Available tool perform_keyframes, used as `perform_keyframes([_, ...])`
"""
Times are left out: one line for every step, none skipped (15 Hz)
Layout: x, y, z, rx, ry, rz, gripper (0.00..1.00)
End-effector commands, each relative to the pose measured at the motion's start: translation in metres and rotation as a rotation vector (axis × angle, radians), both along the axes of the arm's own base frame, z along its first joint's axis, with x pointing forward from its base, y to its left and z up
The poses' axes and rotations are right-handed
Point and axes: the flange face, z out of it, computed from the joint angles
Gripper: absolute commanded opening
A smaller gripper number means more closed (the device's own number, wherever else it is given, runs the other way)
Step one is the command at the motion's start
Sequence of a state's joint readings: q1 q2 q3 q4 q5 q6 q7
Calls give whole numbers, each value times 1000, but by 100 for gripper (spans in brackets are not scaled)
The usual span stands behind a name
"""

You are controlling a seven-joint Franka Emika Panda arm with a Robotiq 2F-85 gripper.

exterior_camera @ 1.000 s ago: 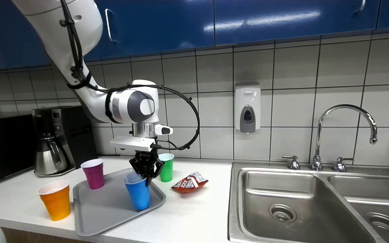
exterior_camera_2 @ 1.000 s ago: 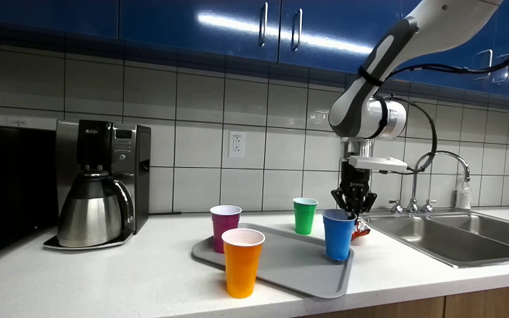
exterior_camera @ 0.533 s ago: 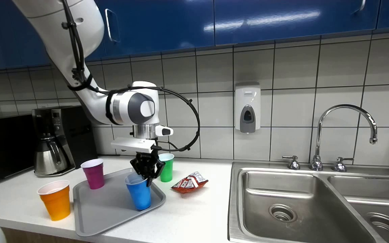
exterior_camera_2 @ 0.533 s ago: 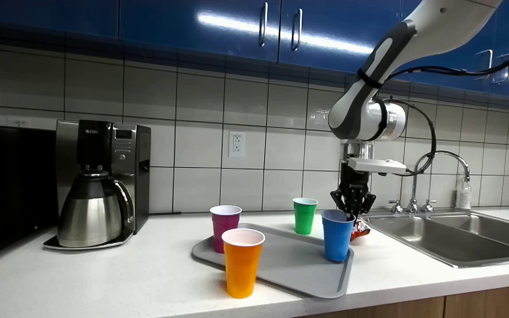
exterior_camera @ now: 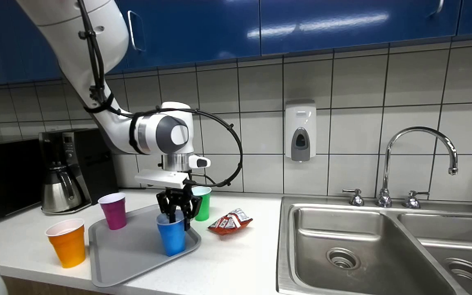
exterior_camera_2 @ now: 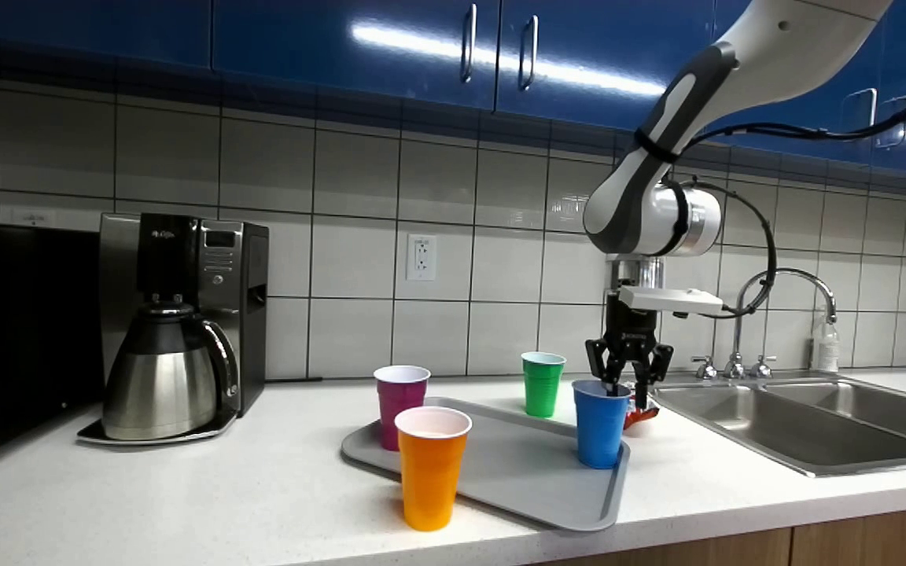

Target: Put the cups on the grey tray.

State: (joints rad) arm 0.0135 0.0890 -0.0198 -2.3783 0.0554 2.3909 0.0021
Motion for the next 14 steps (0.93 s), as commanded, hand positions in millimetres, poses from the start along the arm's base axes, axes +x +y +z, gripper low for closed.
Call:
perform_keyframes([1,-1,5,0,-6,-24,82])
perform_keyframes([0,-1,8,0,-6,-22,90])
perform_keyframes([-1,-2,11,-1,-1,-23,97])
perform_keyframes([-1,-3,15,-3,-2,-24,100])
perform_keyframes([-2,-4,18,-2,-4,-23,100])
perform_keyframes([-3,-6,23,0,-8,-23,100])
perform_keyframes([-4,-6,27,0,-16,-22,100])
perform_keyframes([-4,-7,31,1,-25,-21,100])
perform_keyframes([-3,-7,36,-2,-37,-19,100])
perform_keyframes([-2,-6,41,-4,-46,-14,100])
perform_keyframes([0,-6,47,-9,-64,-13,100])
perform_keyframes([3,-6,54,-11,-80,-8,100])
perform_keyframes([6,-5,59,-10,-90,-9,100])
perform_keyframes([9,-5,64,-10,-104,-10,100])
